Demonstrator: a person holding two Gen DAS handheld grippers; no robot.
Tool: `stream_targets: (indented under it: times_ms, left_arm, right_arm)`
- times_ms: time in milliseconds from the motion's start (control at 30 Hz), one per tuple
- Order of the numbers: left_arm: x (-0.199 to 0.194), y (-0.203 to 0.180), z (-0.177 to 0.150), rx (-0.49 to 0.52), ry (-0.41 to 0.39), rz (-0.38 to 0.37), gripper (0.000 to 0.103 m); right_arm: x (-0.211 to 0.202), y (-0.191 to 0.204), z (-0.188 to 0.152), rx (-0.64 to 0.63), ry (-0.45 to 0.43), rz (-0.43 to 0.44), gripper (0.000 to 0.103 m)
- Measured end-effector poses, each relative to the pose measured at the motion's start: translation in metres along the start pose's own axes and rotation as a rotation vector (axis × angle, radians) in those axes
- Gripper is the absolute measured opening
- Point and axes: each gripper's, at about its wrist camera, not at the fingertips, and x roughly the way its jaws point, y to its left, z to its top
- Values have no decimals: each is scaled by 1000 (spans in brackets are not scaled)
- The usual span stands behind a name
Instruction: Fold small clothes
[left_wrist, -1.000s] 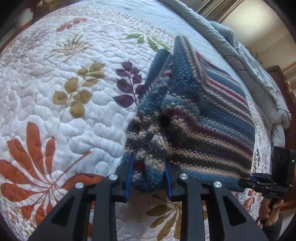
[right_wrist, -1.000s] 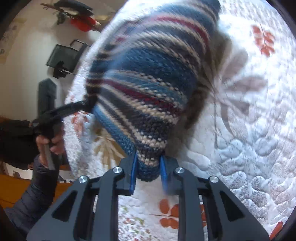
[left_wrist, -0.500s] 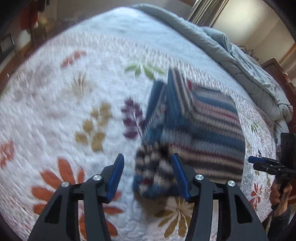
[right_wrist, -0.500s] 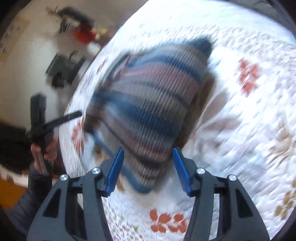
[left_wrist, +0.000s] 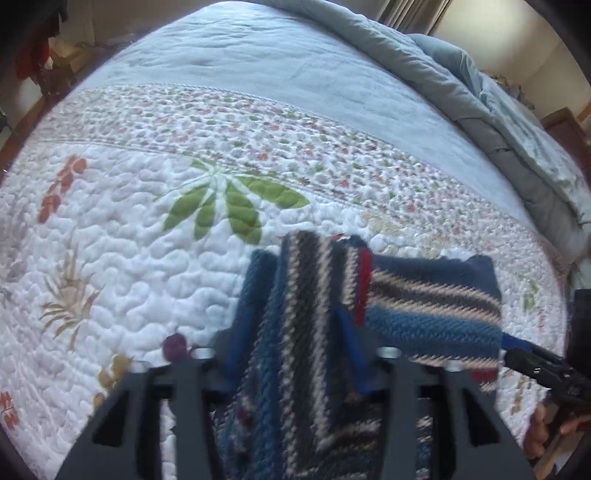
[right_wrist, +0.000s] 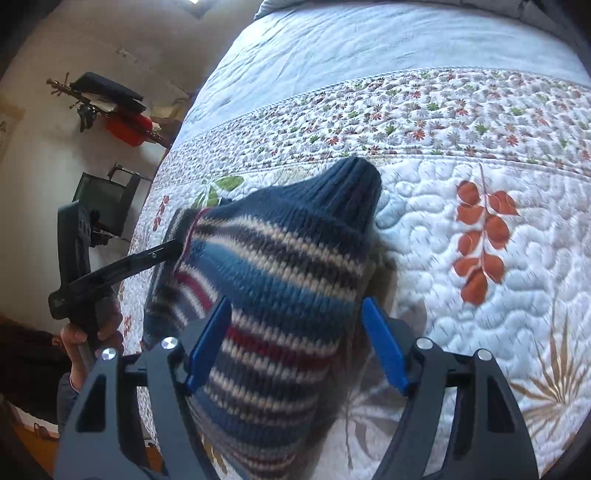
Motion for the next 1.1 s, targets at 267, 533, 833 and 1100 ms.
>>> stream_targets:
  times_ms: [267,533,833,1100]
  left_arm:
    - [30,34,-2,-106,36,-30,19]
    - [-4,44,-15,-102,43,-146,74]
    - [-7,47,-74,24,111,-221,88]
    - [26,46,-79,-2,152,-268,99]
  right_arm:
    - [22,-1,5,8,1,-22,62]
    - [12,-7,-1,41,16,110,79]
    - [6,8,-44,-78,128,58,83]
    - [36,24,-58,-96,187,99,90]
